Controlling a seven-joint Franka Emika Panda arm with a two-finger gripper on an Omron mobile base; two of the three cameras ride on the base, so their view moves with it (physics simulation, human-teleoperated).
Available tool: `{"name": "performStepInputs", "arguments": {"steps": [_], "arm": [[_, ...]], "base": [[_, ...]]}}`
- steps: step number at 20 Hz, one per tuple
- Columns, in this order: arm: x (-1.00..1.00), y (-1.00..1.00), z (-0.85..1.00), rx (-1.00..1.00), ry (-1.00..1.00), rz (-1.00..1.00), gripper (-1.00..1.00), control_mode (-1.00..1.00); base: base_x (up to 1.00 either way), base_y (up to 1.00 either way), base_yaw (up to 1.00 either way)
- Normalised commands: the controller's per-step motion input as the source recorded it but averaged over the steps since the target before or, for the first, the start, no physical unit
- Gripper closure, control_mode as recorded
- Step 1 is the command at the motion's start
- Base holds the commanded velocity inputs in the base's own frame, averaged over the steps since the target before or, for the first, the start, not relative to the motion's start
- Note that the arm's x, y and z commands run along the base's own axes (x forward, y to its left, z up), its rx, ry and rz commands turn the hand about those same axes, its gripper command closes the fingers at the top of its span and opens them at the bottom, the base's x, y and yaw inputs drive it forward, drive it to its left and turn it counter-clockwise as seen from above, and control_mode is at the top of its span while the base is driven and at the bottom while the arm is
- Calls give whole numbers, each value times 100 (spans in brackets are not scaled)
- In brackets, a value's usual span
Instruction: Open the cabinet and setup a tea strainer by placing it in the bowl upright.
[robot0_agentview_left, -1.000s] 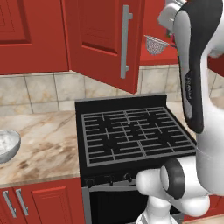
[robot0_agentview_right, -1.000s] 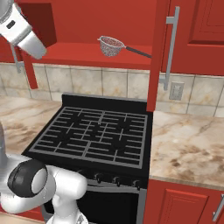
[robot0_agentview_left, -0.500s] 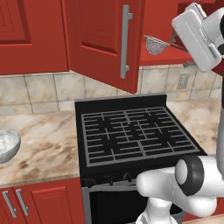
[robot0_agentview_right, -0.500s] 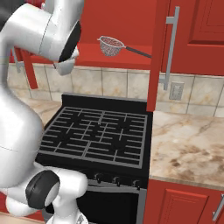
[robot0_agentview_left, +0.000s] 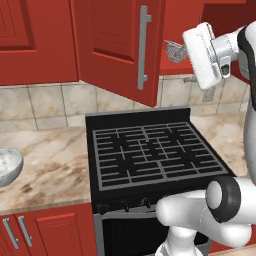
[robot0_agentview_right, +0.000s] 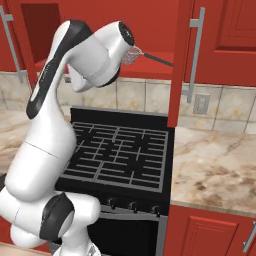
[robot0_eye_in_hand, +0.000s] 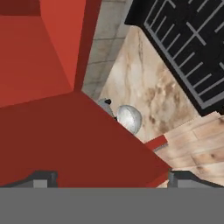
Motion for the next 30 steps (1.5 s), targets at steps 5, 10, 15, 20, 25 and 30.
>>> {"name": "performStepInputs", "arguments": {"steps": [5,10,15,20,25,30], "arm": [[22,54,-24,9,8,23,-100,-100],[30,40,-24,3,2,24,-100,-100],[18,42,-10,2,3,26,-100,-100],[-2,68,-9,1,9,25,-100,-100],[-24,83,-2,0,10,7,-100,-100],[-17,98,-12,0,6,-1,-100,-100]], "base": [[0,0,0],[0,0,0],[0,0,0],[0,0,0],[0,0,0],[0,0,0]]}}
